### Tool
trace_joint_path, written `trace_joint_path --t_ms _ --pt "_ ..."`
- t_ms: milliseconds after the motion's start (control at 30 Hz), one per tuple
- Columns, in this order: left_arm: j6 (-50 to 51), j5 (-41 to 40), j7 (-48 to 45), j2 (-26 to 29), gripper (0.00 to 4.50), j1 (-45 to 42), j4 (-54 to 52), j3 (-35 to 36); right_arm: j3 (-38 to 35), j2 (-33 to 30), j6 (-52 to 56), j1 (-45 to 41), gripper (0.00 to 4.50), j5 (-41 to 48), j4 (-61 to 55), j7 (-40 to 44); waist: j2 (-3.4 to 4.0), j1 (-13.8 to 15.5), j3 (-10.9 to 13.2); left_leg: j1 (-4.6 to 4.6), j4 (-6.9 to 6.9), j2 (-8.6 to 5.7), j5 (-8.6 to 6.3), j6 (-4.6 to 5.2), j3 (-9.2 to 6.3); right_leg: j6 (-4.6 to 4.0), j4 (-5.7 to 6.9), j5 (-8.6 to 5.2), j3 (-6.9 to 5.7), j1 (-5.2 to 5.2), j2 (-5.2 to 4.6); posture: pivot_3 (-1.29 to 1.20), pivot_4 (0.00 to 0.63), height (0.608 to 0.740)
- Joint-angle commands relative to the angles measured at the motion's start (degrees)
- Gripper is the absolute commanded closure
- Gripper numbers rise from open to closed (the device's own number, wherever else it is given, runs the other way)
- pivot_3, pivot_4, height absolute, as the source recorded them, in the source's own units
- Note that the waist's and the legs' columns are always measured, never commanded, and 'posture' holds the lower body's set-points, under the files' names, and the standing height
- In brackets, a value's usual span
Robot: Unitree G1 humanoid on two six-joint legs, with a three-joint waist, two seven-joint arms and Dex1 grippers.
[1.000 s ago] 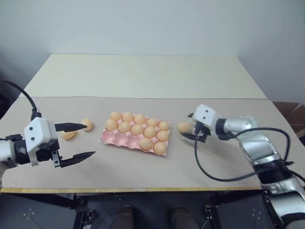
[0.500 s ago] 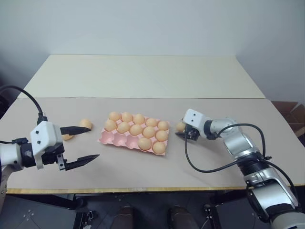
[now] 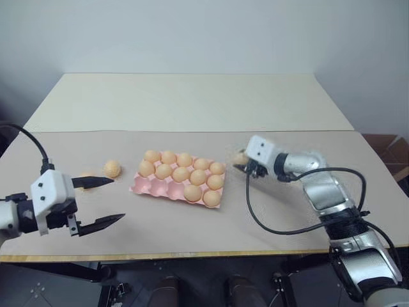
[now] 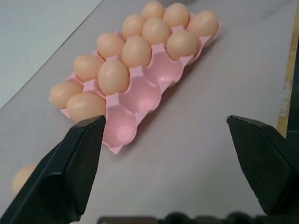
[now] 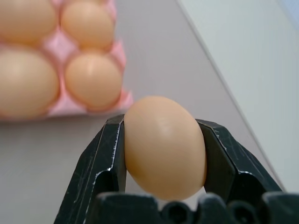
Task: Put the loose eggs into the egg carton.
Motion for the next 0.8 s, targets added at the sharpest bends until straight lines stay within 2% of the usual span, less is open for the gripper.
trace_joint_path --t_ms 33,133,267,433,767,800 --pt "-1.2 0.4 -0.9 1.0 0.00 0.9 0.6 3.2 -1.6 4.8 11.5 -2.2 2.50 5.5 -11.1 -2.0 0.00 0.0 0.0 0.01 0.00 0.01 0.00 0.00 0.00 0.00 0.00 0.00 0.00 0.00 0.01 0.00 0.150 0.740" --pt "-1.6 0.8 -1.3 0.9 0.00 1.9 1.1 3.8 0.1 10.0 17.3 -1.8 2.50 7.6 -15.6 -4.7 0.00 0.1 0.0 0.01 0.00 0.01 0.00 0.00 -0.05 -0.01 0.01 0.00 -0.03 0.01 0.00 0.00 0.150 0.740" --pt "-2.0 1.9 -1.7 0.7 0.00 4.1 1.4 4.5 5.9 16.2 18.7 -0.1 2.50 6.4 -16.4 -9.3 -0.01 0.3 0.0 -0.02 0.00 -0.04 0.00 0.00 -0.03 -0.01 -0.03 0.00 -0.04 0.00 -0.06 0.00 0.150 0.740" --pt "-2.2 2.0 -1.7 0.1 0.00 5.4 1.6 5.3 9.9 19.9 16.6 1.1 2.50 4.9 -13.7 -13.1 -0.01 0.3 0.0 -0.07 0.00 -0.06 0.04 -0.08 -0.03 -0.01 -0.01 0.00 -0.07 -0.06 -0.07 0.00 0.150 0.740" --pt "-2.1 2.0 -1.1 -0.1 0.00 6.2 1.4 5.9 14.4 22.1 10.9 1.8 2.50 4.2 -9.0 -13.7 -0.02 0.1 0.0 -0.05 -0.02 -0.04 0.05 -0.10 -0.03 -0.03 0.00 0.01 -0.07 -0.09 -0.02 0.00 0.150 0.740" --pt "-2.1 2.0 -1.0 -0.1 0.00 6.3 1.3 5.9 14.9 22.7 10.2 1.5 2.17 4.0 -7.9 -13.9 -0.02 0.0 0.0 -0.06 -0.02 -0.03 0.06 -0.09 -0.03 -0.03 0.01 0.01 -0.07 -0.09 -0.02 0.00 0.150 0.740"
